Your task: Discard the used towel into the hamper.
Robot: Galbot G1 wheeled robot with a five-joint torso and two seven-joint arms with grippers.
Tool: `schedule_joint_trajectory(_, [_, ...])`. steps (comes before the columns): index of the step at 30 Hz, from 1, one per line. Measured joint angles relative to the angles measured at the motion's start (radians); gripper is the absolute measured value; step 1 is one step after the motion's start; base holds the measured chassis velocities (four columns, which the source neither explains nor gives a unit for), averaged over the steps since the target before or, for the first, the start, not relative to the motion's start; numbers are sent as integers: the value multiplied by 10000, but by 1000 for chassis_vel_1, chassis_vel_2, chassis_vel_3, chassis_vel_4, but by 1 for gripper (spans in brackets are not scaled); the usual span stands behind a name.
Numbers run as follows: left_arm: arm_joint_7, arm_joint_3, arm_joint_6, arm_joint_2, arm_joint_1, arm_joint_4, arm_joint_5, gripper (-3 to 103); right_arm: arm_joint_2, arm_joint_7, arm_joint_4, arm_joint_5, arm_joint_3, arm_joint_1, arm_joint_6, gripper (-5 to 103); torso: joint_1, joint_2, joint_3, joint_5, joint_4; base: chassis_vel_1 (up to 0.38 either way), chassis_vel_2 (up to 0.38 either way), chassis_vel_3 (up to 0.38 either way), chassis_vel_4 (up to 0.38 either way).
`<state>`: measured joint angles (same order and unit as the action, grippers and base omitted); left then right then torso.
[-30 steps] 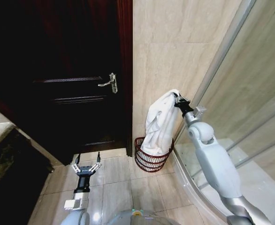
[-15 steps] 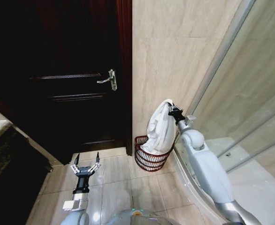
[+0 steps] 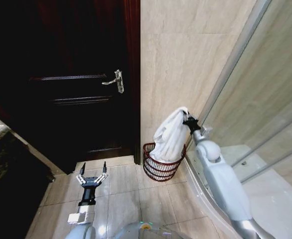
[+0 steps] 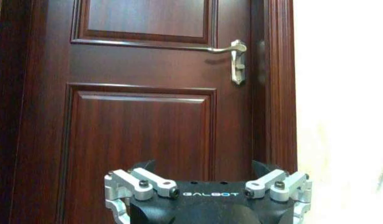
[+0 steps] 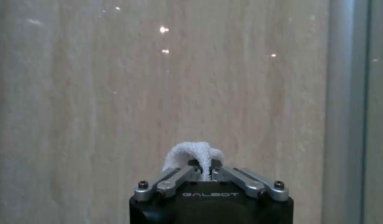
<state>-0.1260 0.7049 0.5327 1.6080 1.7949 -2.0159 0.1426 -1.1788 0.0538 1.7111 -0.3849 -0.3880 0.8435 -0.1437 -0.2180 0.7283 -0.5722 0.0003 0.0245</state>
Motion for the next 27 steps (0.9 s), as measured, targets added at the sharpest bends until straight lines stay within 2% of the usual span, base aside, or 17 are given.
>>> schedule_joint_trajectory(16, [-3,10,230,0,114,157,81,100,-271,70,-260,20,225,-402,169,4,282,-676,397,-5,2,0,0,0,0])
schedule_joint_trajectory(27, [-97,68,205,0,73,146,89,100,-832,-95,-699,395,398,-133,418,4,468,-1117,651,-4,1,0,0,0,0])
